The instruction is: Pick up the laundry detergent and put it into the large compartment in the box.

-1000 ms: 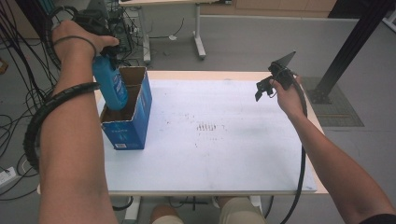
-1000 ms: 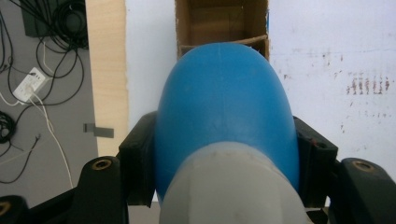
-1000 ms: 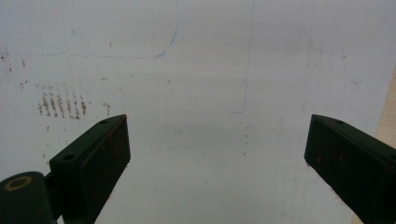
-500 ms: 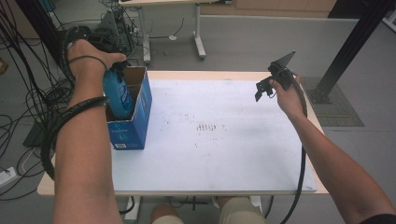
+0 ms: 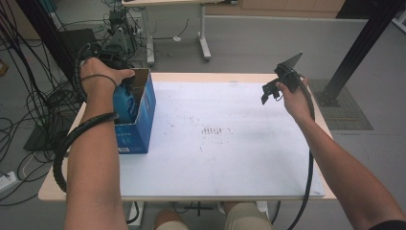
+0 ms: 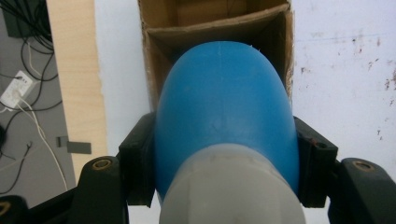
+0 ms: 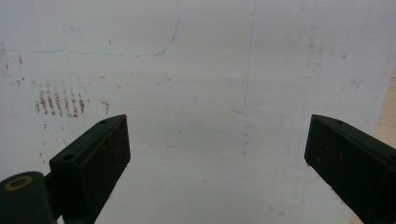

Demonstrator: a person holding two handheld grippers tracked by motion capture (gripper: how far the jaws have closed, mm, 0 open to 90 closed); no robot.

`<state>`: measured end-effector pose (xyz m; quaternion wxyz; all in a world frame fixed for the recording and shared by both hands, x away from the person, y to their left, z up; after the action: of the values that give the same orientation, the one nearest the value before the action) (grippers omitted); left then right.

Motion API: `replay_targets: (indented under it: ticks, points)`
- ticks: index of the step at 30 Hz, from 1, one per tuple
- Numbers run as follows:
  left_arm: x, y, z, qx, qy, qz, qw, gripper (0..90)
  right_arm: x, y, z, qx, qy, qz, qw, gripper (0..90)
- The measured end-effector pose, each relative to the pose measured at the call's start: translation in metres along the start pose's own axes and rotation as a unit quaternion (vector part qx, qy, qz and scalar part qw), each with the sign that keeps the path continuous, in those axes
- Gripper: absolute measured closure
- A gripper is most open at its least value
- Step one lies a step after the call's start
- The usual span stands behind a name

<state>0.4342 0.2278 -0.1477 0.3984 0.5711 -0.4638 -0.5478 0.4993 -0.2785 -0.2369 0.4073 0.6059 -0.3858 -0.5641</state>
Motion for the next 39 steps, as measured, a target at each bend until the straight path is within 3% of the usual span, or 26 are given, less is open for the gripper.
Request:
replay_targets:
  ticks: [22,39]
  points:
    - [0.021,-0.045,0.002,-0.010,-0.020,-0.005,0.9997,37.8,0.002,-0.002,0.001,0.000,-0.002,-0.003,1.0000,7.0]
    - [0.022,-0.063,0.007,-0.009,-0.024,-0.005,0.9996,37.8,0.008,-0.006,0.002,-0.003,-0.007,-0.004,1.0000,7.0]
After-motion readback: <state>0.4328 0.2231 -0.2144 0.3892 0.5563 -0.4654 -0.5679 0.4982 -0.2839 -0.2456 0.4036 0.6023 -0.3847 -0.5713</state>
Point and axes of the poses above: each handheld gripper's, and its own axes: y roughly backward along the jaws, z roughly out of its underside, x roughly to its right, the point moved 5 cm from there along -y, roughly forward along the jaws, and after that the axes turned 12 degrees about -z, right-handed, at the moved point
